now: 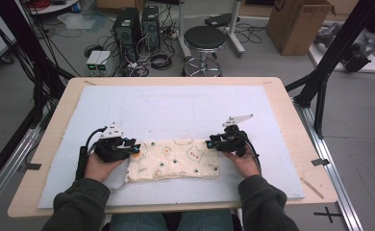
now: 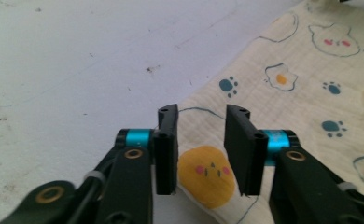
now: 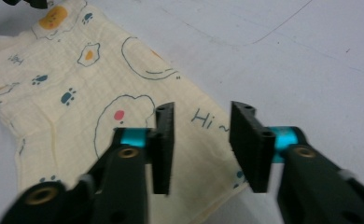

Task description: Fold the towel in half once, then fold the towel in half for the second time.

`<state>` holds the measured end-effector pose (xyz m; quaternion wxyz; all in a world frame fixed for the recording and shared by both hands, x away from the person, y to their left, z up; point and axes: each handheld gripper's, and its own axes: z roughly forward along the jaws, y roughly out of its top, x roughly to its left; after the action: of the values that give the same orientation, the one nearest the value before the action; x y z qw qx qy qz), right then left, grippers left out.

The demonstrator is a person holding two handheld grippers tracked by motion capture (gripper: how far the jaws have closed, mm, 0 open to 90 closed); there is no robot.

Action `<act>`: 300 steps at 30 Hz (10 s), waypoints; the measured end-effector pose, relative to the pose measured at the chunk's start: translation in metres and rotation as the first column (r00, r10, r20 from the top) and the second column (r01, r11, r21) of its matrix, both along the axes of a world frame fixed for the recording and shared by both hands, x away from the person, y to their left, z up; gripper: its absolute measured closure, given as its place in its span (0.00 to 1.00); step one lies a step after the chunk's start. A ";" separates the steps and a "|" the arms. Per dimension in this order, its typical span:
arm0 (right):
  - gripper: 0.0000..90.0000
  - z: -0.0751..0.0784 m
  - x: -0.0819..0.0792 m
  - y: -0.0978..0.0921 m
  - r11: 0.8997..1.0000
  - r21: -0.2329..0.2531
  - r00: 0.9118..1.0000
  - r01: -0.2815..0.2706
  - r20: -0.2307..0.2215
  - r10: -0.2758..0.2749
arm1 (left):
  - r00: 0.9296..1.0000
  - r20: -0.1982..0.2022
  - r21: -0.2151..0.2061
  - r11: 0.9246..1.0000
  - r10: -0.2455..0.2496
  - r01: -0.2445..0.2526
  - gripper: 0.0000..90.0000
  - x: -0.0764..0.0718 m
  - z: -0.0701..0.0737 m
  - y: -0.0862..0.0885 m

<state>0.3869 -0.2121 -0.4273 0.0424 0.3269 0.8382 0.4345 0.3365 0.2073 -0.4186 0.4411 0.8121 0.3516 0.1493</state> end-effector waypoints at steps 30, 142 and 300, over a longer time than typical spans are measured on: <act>0.15 0.026 0.022 -0.014 1.000 -0.018 1.000 0.019 -0.023 -0.019 | 0.999 -0.035 -0.077 0.996 0.030 -0.033 0.42 0.019 0.020 0.018; 0.95 0.026 0.010 -0.016 0.993 -0.035 0.992 -0.109 -0.064 0.106 | 0.997 -0.053 -0.008 0.999 -0.050 0.050 0.93 0.002 0.010 0.014; 0.66 -0.007 -0.060 0.044 0.933 -0.150 0.942 -0.329 0.022 0.335 | 0.964 -0.075 0.053 0.964 -0.255 0.259 0.84 -0.061 -0.020 -0.015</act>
<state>0.3268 -0.1678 -0.4345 0.0115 0.1664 0.9092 0.3814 0.2759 0.1921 -0.4390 0.4192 0.8687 0.2532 0.0739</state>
